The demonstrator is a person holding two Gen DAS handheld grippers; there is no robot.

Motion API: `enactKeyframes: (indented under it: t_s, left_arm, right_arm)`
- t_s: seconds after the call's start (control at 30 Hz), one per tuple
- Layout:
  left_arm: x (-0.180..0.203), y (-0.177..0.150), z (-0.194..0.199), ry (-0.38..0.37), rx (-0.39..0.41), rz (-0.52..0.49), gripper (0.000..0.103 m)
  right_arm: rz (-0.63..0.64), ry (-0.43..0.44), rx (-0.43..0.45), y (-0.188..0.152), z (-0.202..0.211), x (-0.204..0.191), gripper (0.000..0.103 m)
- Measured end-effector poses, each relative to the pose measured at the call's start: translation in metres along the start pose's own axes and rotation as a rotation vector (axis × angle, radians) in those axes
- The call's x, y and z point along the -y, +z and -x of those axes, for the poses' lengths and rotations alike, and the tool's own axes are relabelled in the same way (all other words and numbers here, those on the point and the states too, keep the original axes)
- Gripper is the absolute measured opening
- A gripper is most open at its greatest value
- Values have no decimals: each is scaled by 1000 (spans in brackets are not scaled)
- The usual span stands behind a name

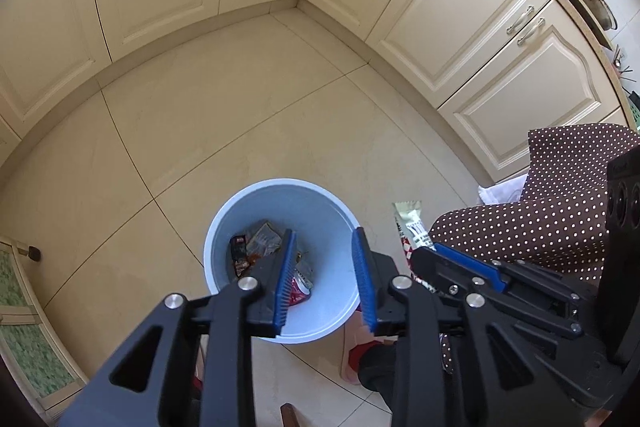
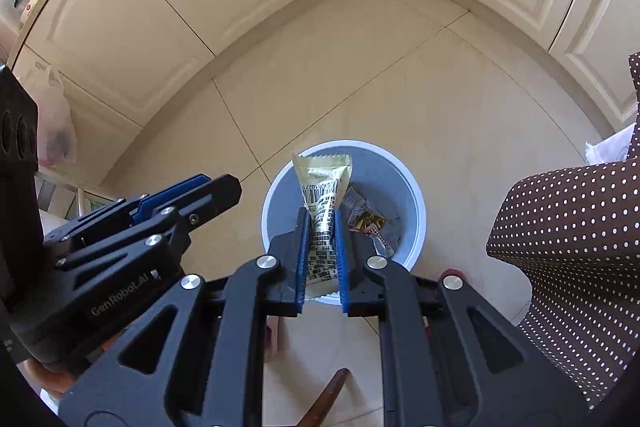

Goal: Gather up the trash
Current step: 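Open the left gripper over the bin while the right gripper releases the green wrapper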

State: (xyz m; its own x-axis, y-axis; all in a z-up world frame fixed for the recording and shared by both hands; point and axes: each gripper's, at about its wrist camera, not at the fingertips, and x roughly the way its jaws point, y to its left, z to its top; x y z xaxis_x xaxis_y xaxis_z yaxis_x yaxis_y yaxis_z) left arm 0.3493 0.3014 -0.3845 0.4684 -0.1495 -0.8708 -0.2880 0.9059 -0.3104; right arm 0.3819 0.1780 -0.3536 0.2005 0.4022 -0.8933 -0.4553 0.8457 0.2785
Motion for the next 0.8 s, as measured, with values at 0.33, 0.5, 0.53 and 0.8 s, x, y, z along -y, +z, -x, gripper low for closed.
enactKeyframes:
  t_s: [0.33,0.5,0.53,0.8]
  left_arm:
    - [-9,1,3,-12,3,24,32]
    - [-9,-1,5,-13,5,32,34]
    - [-9,-1,6,-14,6,33,34]
    - [3,-4,27,-28,36,11,35]
  right_arm:
    - [-11,5,16,6,0,-3,17]
    - [-9,-2,25,8,2,-5,19]
    - [-11,-2,26,8,3,-5,20]
    - [-5,-20,54,2,28,-3,21]
